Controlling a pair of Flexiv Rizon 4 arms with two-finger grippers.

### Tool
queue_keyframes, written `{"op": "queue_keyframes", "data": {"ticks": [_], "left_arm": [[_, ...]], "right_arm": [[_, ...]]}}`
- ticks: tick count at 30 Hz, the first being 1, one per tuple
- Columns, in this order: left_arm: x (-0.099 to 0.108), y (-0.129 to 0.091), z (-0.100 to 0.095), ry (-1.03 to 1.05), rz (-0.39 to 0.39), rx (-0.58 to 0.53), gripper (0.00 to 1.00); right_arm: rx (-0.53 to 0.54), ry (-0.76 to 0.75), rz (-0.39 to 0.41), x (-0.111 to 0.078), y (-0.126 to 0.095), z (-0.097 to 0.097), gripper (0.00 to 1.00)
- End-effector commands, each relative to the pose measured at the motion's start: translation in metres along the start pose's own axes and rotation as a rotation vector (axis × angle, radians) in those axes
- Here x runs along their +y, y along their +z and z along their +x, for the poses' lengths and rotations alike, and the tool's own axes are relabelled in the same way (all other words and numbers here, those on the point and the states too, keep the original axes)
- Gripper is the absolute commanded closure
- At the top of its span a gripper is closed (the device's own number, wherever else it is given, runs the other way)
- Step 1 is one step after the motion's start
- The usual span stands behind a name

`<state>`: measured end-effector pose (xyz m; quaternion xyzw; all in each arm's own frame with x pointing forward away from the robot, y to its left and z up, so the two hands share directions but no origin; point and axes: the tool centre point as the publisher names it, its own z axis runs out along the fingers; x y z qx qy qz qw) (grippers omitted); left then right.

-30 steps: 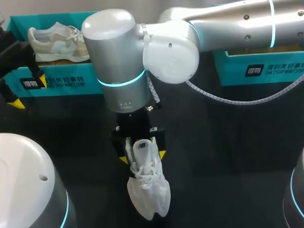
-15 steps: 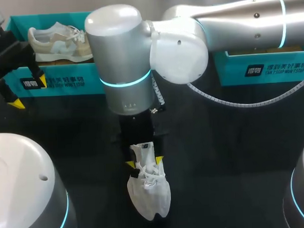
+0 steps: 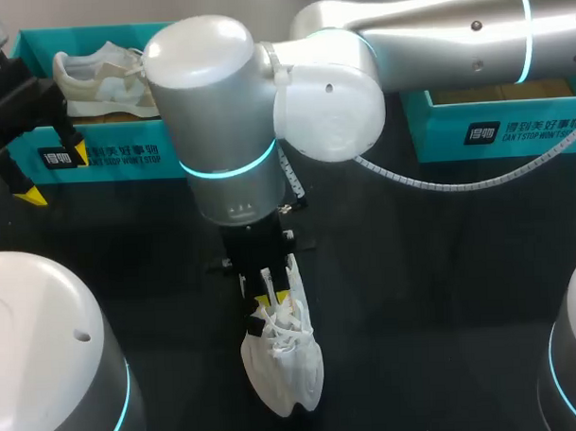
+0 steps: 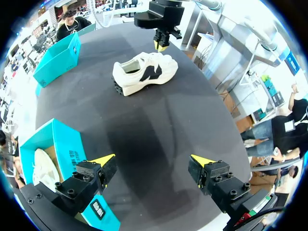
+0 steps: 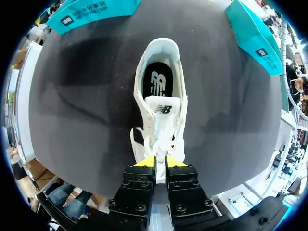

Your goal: Take the shoe out of the shoebox, open the shoe tongue, remove and reinsert the insole, then place the shoe into the shoebox

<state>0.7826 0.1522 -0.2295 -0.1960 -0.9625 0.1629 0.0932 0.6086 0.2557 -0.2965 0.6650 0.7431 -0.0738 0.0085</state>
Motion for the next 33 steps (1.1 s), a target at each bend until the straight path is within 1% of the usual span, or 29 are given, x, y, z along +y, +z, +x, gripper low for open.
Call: {"op": "queue_keyframes", "data": {"ticks": [1, 3, 6, 11, 16, 18, 22, 25, 28, 33], "left_arm": [[0.000, 0.000, 0.001, 0.000, -0.003, -0.001, 0.00], [0.000, 0.000, 0.001, 0.000, -0.003, -0.001, 0.00], [0.000, 0.000, 0.001, 0.000, -0.003, -0.001, 0.00], [0.000, 0.000, 0.001, 0.000, -0.003, -0.001, 0.00], [0.000, 0.000, 0.001, 0.000, -0.003, -0.001, 0.00], [0.000, 0.000, 0.001, 0.000, -0.003, -0.001, 0.00], [0.000, 0.000, 0.001, 0.000, -0.003, -0.001, 0.00], [0.000, 0.000, 0.001, 0.000, -0.003, -0.001, 0.00], [0.000, 0.000, 0.001, 0.000, -0.003, -0.001, 0.00], [0.000, 0.000, 0.001, 0.000, -0.003, -0.001, 0.00]], "right_arm": [[0.002, -0.004, -0.010, 0.011, 0.014, 0.001, 0.84], [0.010, -0.020, -0.029, 0.016, 0.019, -0.002, 0.82], [0.013, -0.037, -0.033, 0.022, 0.026, -0.007, 0.83], [0.021, -0.055, -0.034, 0.030, 0.039, -0.012, 0.84], [0.057, -0.079, -0.032, 0.039, 0.052, -0.014, 0.85], [0.051, -0.084, -0.027, 0.041, 0.052, -0.014, 0.84], [0.008, -0.093, -0.059, 0.036, 0.033, -0.015, 0.84], [-0.011, -0.111, -0.064, 0.036, 0.029, -0.017, 0.84], [-0.001, -0.134, -0.058, 0.043, 0.036, -0.020, 0.84], [0.046, -0.188, -0.058, 0.055, 0.055, -0.021, 0.83]]}}
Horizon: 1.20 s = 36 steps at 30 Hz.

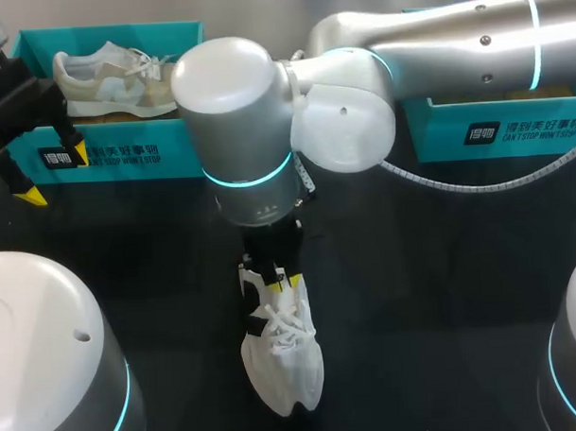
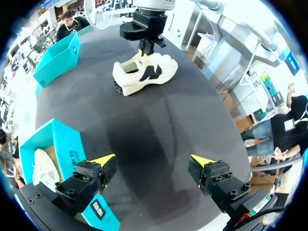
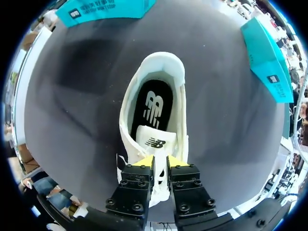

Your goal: Take the shoe out of the shoebox, open the shoe tongue, remove and reinsert the insole, then place the shoe into the shoebox

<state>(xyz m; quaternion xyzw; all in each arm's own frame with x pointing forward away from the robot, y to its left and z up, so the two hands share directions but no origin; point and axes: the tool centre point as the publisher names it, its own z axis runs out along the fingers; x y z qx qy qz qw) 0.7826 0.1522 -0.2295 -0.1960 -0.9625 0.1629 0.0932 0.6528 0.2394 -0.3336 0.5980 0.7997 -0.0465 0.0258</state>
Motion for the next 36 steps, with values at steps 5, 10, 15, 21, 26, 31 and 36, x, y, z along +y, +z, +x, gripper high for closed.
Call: {"op": "queue_keyframes", "data": {"ticks": [5, 10, 15, 21, 26, 31, 36], "left_arm": [[0.000, 0.000, 0.001, 0.000, -0.003, -0.001, 0.00], [0.000, 0.000, 0.001, 0.000, -0.003, -0.001, 0.00], [0.000, 0.000, 0.001, 0.000, -0.003, -0.001, 0.00], [0.000, 0.000, 0.001, 0.000, -0.003, -0.001, 0.00], [0.000, 0.000, 0.001, 0.000, -0.003, -0.001, 0.00], [0.000, 0.000, 0.001, 0.000, -0.003, -0.001, 0.00], [0.000, 0.000, 0.001, 0.000, -0.003, -0.001, 0.00]], "right_arm": [[0.036, -0.061, 0.002, 0.008, 0.010, -0.004, 0.82], [-0.020, -0.140, -0.031, 0.002, -0.028, -0.008, 0.81], [-0.013, -0.338, -0.081, -0.002, -0.051, -0.015, 0.63], [-0.038, -0.634, -0.097, -0.001, -0.061, -0.022, 0.13], [-0.033, -1.036, -0.053, 0.002, -0.066, -0.016, 0.00], [-0.034, -1.130, -0.028, 0.005, -0.068, -0.011, 0.00], [-0.034, -1.130, -0.028, 0.005, -0.068, -0.011, 0.00]]}}
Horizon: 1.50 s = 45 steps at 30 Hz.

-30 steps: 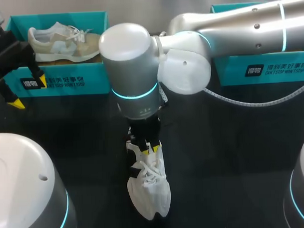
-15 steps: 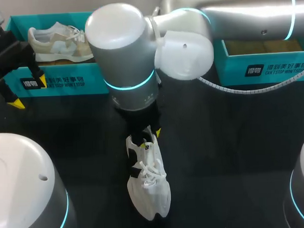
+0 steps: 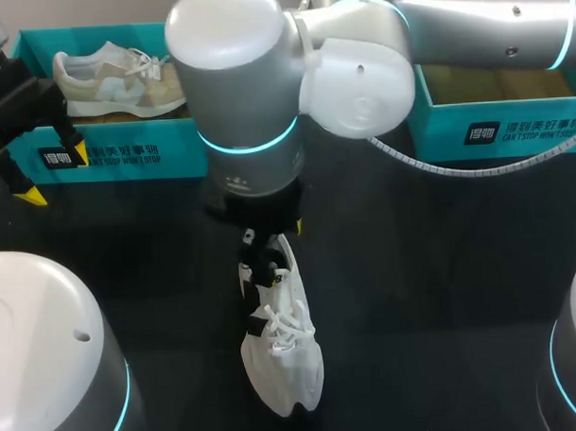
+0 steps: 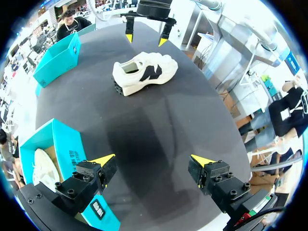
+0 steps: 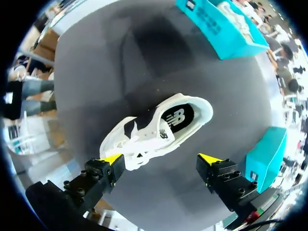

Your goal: Take the shoe out of the shoebox, open the shoe tongue, remove and reinsert the insole, then place the shoe into the shoebox

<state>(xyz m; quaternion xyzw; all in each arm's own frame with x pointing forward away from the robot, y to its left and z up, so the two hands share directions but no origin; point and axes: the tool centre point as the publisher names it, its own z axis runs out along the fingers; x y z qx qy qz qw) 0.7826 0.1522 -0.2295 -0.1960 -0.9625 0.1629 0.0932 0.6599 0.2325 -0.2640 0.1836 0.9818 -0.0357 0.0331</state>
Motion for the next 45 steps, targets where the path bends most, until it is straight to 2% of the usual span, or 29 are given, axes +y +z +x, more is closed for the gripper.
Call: {"op": "queue_keyframes", "data": {"ticks": [1, 4, 6, 11, 17, 23, 30, 45], "left_arm": [[0.000, 0.000, 0.001, 0.000, -0.003, -0.001, 0.00], [0.000, 0.000, 0.001, 0.000, -0.003, -0.001, 0.00], [0.000, 0.000, 0.001, 0.000, -0.003, -0.001, 0.00], [0.000, 0.000, 0.001, 0.000, -0.003, -0.001, 0.00], [0.000, 0.000, 0.001, 0.000, -0.003, -0.001, 0.00], [0.000, 0.000, 0.001, 0.000, -0.003, -0.001, 0.00], [0.000, 0.000, 0.001, 0.000, -0.003, -0.001, 0.00], [0.000, 0.000, 0.001, 0.000, -0.003, -0.001, 0.00]], "right_arm": [[0.017, -0.219, 0.030, 0.005, 0.000, 0.000, 0.00], [0.017, -0.219, 0.030, 0.005, 0.000, 0.000, 0.00], [-0.029, -0.244, 0.032, 0.005, -0.001, -0.005, 0.00], [-0.103, -0.294, 0.028, 0.013, -0.013, -0.030, 0.00], [-0.134, -0.415, -0.018, 0.033, -0.005, -0.053, 0.00], [-0.122, -0.472, 0.003, 0.055, 0.022, -0.070, 0.00], [-0.094, -0.505, -0.019, 0.066, 0.053, -0.087, 0.00], [-0.036, -0.493, -0.050, 0.068, 0.109, -0.110, 0.00]]}}
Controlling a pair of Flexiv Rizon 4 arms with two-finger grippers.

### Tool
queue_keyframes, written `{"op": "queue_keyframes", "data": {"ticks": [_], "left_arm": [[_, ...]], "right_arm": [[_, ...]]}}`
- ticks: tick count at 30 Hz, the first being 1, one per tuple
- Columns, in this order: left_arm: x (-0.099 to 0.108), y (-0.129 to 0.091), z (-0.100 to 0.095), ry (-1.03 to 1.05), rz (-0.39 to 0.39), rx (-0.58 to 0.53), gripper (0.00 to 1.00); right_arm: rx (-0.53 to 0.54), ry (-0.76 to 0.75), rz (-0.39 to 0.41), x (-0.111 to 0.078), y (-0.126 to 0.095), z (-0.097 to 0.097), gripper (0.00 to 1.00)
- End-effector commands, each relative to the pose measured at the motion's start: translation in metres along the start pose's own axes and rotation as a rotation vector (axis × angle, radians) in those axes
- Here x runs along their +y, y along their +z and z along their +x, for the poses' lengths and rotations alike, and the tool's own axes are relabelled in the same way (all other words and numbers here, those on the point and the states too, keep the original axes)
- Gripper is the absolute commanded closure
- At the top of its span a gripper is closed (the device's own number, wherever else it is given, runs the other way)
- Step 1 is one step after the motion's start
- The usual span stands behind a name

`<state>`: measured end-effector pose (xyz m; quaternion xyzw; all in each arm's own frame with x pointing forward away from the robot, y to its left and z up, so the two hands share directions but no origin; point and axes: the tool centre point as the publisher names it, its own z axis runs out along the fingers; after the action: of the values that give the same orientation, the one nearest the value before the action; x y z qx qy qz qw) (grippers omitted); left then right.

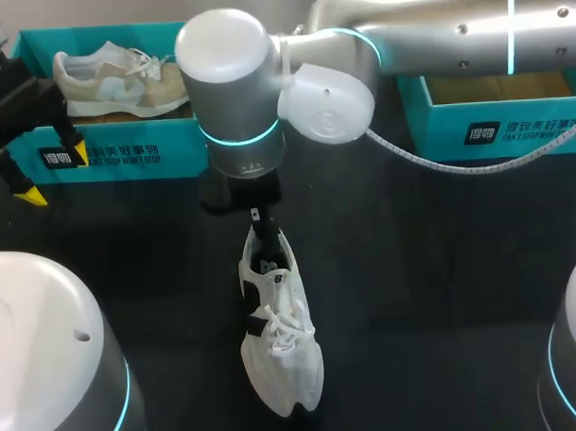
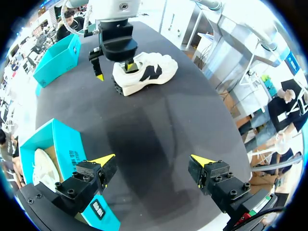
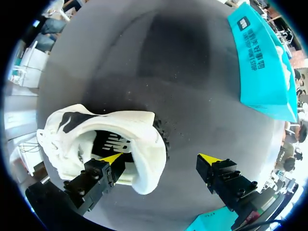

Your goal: Take the shoe out of the shoebox, open the shoe tongue, remove and reinsert the insole, then place the shoe into the shoebox

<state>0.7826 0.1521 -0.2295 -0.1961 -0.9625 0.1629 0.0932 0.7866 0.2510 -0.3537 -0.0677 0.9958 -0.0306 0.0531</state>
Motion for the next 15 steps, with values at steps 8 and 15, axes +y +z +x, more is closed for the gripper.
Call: {"op": "queue_keyframes", "data": {"ticks": [8, 15], "left_arm": [[0.000, 0.000, 0.001, 0.000, -0.003, -0.001, 0.00], [0.000, 0.000, 0.001, 0.000, -0.003, -0.001, 0.00]], "right_arm": [[0.034, 0.017, -0.036, -0.003, 0.029, -0.004, 0.00], [0.040, 0.017, -0.045, 0.002, 0.032, -0.003, 0.13]]}}
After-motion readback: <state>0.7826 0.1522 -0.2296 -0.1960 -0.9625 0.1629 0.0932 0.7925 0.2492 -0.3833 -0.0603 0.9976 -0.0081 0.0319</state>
